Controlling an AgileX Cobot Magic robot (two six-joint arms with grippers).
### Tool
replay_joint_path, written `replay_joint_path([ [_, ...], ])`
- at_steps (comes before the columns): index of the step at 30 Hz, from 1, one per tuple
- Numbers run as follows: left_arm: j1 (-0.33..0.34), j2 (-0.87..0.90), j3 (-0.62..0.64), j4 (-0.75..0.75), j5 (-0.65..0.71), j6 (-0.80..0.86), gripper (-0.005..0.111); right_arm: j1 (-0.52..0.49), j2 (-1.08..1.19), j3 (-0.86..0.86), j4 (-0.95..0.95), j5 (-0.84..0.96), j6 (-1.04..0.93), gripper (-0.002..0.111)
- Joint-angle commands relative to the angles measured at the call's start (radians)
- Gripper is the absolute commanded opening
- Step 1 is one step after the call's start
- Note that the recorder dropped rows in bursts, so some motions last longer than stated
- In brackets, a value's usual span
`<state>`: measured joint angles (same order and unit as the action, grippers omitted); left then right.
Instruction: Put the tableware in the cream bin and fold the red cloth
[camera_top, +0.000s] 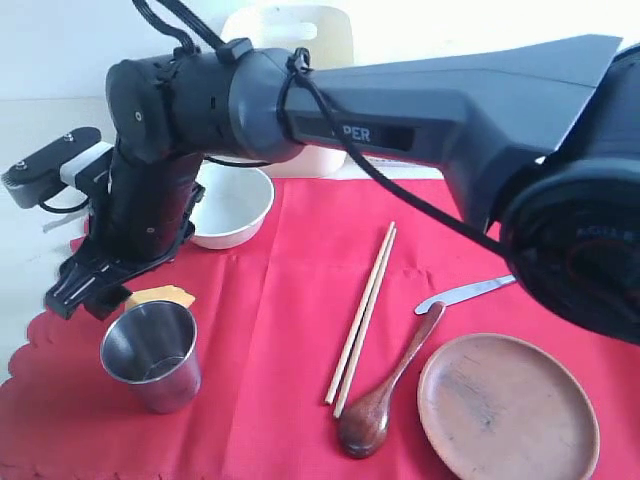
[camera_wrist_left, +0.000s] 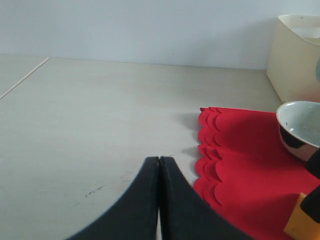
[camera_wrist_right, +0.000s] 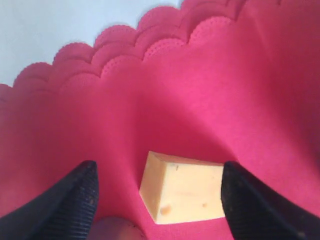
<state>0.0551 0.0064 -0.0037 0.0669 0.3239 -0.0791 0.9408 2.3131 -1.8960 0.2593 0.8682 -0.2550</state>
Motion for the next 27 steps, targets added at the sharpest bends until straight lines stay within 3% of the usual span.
replay_joint_path([
  [1, -0.006, -0.006, 0.004, -0.002, -0.004, -0.005, 0.001, 0.002, 0.011, -0.007, -0.01, -0.008, 0.024, 0.067],
  [15, -0.006, -0.006, 0.004, -0.002, -0.004, -0.005, 0.001, 0.002, 0.121, -0.184, -0.077, 0.133, 0.13, 0.067],
  [27, -0.006, -0.006, 0.004, -0.002, -0.004, -0.005, 0.001, 0.002, 0.164, -0.195, -0.079, 0.155, 0.136, 0.065],
])
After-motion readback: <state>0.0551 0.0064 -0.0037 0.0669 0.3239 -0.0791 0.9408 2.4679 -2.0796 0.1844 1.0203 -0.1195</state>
